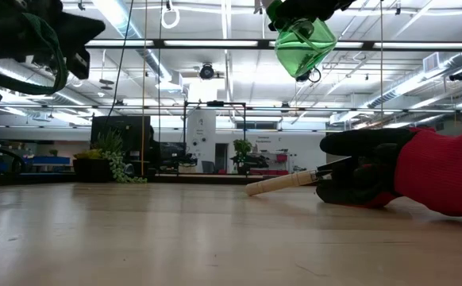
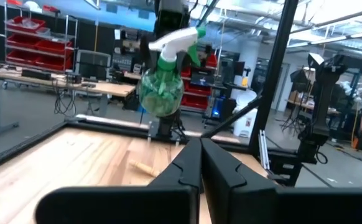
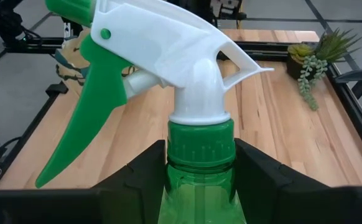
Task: Pick & Place Garden tools in Gardening bag
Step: Put the green spray bottle into the white gardening bag
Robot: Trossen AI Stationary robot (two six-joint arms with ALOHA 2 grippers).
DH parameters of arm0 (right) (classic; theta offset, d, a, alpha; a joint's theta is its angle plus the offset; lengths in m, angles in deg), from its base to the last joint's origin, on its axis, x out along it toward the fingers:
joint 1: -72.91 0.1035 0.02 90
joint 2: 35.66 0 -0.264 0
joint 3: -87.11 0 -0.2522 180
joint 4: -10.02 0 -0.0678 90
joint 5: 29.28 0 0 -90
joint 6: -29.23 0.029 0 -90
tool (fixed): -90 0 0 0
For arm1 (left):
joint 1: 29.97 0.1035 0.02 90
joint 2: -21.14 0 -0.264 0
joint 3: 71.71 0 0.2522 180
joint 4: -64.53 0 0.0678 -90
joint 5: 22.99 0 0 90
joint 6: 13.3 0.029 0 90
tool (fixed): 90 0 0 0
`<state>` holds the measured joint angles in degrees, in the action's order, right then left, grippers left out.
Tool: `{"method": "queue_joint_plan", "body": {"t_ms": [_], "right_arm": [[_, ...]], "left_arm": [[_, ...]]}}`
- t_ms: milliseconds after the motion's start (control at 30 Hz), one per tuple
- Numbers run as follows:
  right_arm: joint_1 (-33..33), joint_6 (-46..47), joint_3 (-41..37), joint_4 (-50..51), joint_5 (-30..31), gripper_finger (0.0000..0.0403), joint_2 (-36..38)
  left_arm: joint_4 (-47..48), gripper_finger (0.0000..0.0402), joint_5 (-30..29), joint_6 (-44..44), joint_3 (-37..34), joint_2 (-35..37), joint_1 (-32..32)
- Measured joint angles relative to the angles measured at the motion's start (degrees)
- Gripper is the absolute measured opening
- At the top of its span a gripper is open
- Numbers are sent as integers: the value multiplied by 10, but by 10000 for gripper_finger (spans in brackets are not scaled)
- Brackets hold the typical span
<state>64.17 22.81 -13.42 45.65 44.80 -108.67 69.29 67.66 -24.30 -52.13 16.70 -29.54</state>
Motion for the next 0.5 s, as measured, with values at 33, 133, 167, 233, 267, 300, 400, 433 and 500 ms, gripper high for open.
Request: {"method": "queue_joint_plan", "body": {"t_ms": [33, 133, 167, 233, 267, 300, 400, 433, 500], "right_arm": [[0, 0, 0, 0, 0, 167, 0], [0, 0, 0, 0, 0, 167, 0], [0, 0, 0, 0, 0, 167, 0], [0, 0, 0, 0, 0, 167, 0], [0, 0, 0, 0, 0, 167, 0], [0, 0, 0, 0, 0, 167, 0], [0, 0, 0, 0, 0, 167, 0], [0, 0, 0, 0, 0, 167, 0], [0, 0, 0, 0, 0, 167, 0]], "left_arm": [[-1, 7, 0, 0, 7, -7, 0], [1, 6, 0, 1, 29, -31, 0], [0, 7, 0, 3, 38, -40, 0], [1, 8, 0, 3, 59, -60, 0], [2, 7, 0, 3, 69, -72, 0], [2, 6, 0, 3, 80, -84, 0], [3, 5, 0, 6, 121, -121, 0], [3, 5, 0, 12, 136, -134, 0], [4, 5, 0, 25, 167, -161, 0]]}}
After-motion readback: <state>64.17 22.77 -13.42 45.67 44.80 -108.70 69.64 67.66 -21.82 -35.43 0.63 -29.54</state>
